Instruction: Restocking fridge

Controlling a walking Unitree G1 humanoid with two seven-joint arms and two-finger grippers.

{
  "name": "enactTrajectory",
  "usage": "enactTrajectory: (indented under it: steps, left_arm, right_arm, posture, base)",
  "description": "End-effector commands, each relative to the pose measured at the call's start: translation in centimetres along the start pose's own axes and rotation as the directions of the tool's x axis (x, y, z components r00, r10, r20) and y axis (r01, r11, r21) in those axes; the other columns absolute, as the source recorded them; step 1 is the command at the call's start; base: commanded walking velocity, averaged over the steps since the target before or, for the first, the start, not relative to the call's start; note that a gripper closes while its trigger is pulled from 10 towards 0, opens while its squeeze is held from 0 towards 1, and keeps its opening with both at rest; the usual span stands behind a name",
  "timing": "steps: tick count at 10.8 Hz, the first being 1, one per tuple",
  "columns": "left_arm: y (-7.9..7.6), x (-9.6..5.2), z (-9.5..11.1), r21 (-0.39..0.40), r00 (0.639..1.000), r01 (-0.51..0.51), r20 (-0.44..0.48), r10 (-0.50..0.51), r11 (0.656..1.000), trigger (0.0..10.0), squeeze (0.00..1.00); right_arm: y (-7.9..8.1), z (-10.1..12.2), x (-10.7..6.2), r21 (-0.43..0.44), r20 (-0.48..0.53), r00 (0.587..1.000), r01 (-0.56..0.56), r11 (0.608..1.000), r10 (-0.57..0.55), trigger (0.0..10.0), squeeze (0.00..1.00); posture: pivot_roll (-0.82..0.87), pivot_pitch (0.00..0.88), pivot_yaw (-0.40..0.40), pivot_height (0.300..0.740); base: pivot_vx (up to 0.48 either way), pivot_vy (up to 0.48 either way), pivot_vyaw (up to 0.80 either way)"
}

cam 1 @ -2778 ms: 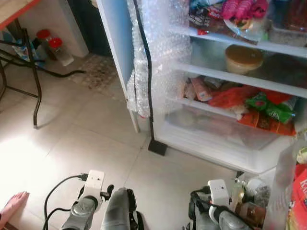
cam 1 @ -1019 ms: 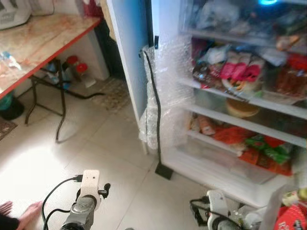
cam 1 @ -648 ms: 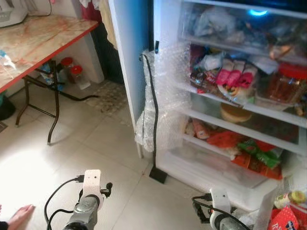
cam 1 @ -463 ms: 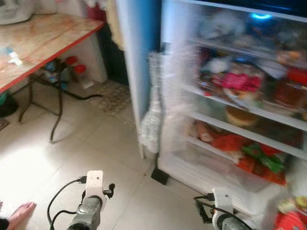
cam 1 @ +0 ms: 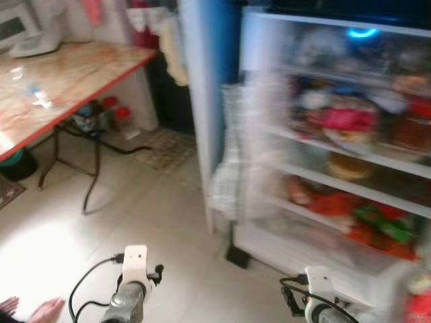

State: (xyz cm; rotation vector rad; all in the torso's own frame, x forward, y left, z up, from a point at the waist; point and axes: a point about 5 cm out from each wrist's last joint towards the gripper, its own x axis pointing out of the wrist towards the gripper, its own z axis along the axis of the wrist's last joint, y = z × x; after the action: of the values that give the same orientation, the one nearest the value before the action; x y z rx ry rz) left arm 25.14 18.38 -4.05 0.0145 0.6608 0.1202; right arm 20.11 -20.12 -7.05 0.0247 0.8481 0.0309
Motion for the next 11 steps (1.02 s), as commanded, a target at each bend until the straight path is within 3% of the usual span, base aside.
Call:
enactTrajectory:
  steps: [1,4,7,11]
  left_arm:
    - [0.8,-0.1,-0.6,0.015,0.999,-0.017,-0.028,0.017,1.0,10.0,0.0]
    - [0.7,-0.2,-0.8,0.015,0.999,-0.016,-0.032,0.016,1.0,10.0,0.0]
    - [0.7,-0.4,-1.3,0.023,0.999,-0.011,-0.041,0.012,1.0,10.0,0.0]
    - [0.9,-0.6,-2.0,0.035,0.998,-0.009,-0.064,0.011,0.999,10.0,0.0]
  right_arm:
    - [0.8,-0.1,0.1,0.015,-0.008,1.0,-0.018,1.0,0.018,10.0,0.0]
    - [0.6,-0.2,0.1,0.016,-0.01,1.0,-0.014,1.0,0.014,10.0,0.0]
    - [0.5,-0.4,0.0,0.011,-0.016,1.0,-0.01,1.0,0.01,10.0,0.0]
    - [0.6,-0.7,0.0,0.011,-0.028,1.0,-0.008,1.0,0.008,10.0,0.0]
  posture:
    - [-0.06,0.061,0.042,0.74]
    - [-0.06,0.063,0.042,0.74]
    - [-0.07,0.058,0.042,0.74]
    - [-0.07,0.046,0.047,0.74]
  base:
    - [0.0,0.345,0.0]
    - [0.0,0.344,0.0]
    - [0.0,0.0,0.0]
    - [0.0,0.48,0.0]
